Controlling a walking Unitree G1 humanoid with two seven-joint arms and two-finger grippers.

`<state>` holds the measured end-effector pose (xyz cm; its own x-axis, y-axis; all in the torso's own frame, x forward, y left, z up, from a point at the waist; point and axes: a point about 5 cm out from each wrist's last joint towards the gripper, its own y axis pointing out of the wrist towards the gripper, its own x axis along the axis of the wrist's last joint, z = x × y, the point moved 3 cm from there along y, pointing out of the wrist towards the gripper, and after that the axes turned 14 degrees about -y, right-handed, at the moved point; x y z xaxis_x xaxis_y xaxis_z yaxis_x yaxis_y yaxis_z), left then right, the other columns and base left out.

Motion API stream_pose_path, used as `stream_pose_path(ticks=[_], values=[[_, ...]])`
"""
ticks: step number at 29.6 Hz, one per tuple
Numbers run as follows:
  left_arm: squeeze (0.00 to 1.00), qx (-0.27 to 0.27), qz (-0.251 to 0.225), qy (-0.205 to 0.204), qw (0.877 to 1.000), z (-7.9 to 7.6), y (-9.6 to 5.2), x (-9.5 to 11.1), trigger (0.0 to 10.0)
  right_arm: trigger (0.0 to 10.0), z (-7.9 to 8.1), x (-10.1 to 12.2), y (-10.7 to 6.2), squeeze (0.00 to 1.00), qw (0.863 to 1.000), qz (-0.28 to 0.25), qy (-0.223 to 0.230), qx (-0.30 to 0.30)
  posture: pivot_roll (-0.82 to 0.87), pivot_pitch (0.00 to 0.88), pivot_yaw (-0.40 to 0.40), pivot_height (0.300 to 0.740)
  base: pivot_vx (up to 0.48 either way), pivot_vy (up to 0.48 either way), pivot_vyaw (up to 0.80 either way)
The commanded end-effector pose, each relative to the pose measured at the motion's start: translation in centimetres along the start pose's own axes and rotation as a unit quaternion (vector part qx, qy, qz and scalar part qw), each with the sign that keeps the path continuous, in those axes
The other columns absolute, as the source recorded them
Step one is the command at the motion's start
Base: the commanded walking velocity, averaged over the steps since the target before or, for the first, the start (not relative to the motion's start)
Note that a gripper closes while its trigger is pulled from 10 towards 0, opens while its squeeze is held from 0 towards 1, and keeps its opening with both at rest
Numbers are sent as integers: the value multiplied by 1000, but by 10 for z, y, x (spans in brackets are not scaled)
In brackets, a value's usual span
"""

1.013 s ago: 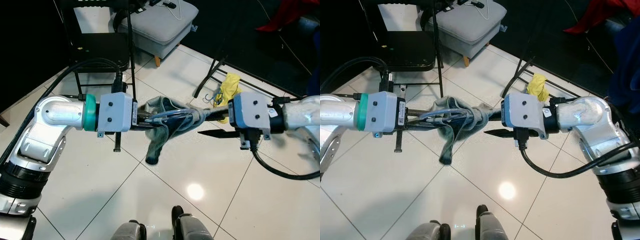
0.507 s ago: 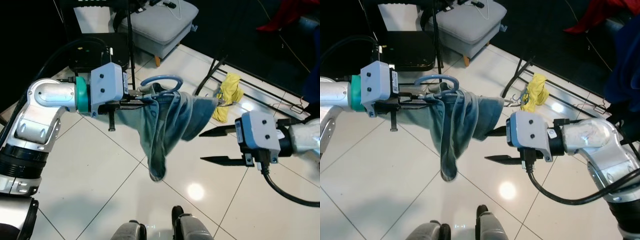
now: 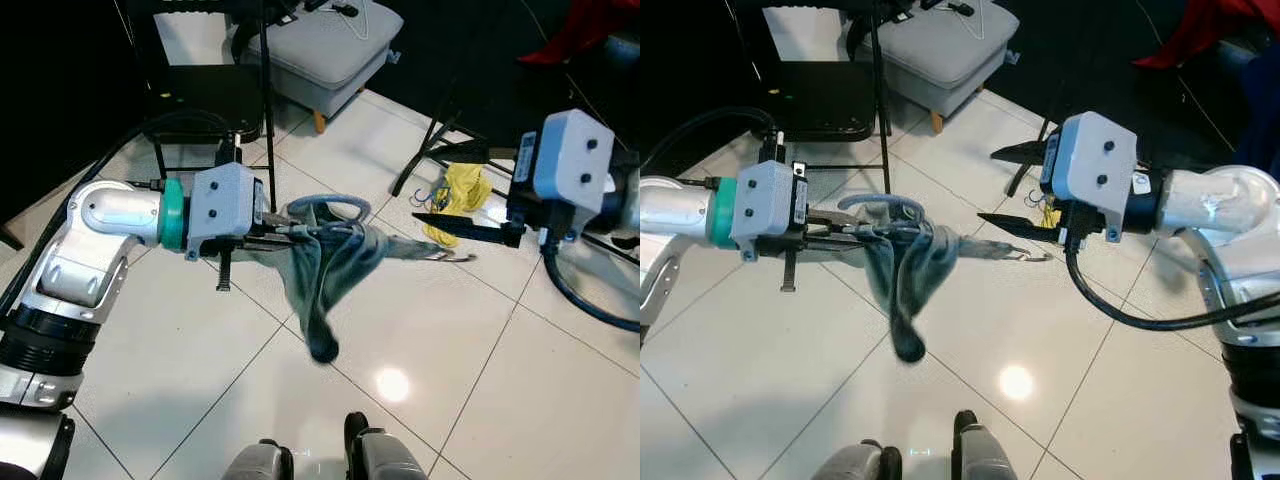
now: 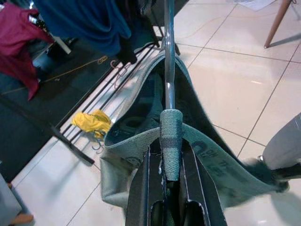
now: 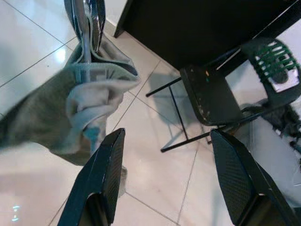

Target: Hang hanger

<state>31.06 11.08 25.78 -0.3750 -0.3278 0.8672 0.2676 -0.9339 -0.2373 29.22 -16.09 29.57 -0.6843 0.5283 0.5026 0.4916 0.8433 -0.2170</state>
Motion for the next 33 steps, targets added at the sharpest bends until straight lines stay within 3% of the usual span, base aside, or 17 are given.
stream_pose_path(ticks=[1, 4, 8, 14, 20, 26, 33], values=[[0, -10, -1, 2, 1000, -3, 0, 1, 10000, 10000, 6, -1, 1, 0, 1000, 0, 9, 13, -21, 116, 63, 740, 0, 0, 0], [0, -10, -2, 2, 1000, -3, 0, 2, 10000, 10000, 6, -1, 1, 0, 1000, -3, 13, 15, -21, 116, 63, 740, 0, 0, 0], [0, -10, -12, 6, 1000, -2, 1, 8, 10000, 10000, 14, -4, 12, 0, 998, -32, 55, 25, -12, 109, 64, 740, 0, 0, 0], [0, -6, -13, 12, 1000, 0, 1, 10, 10000, 10000, 13, 10, 20, 0, 992, -89, 87, 30, -6, 102, 65, 740, 0, 0, 0], [0, -9, -19, 15, 1000, -1, 2, 14, 10000, 10000, 29, 4, 27, 0, 991, -79, 92, 64, -2, 98, 67, 740, 0, 0, 0], [0, -10, -21, 16, 1000, 0, 1, 16, 10000, 10000, 33, 2, 28, 0, 989, -77, 98, 76, 0, 98, 66, 740, 0, 0, 0], [0, -16, -33, 22, 999, -2, 1, 25, 10000, 10000, 43, -16, 32, 0, 989, -44, 102, 97, 4, 103, 66, 740, 0, 0, 0]])
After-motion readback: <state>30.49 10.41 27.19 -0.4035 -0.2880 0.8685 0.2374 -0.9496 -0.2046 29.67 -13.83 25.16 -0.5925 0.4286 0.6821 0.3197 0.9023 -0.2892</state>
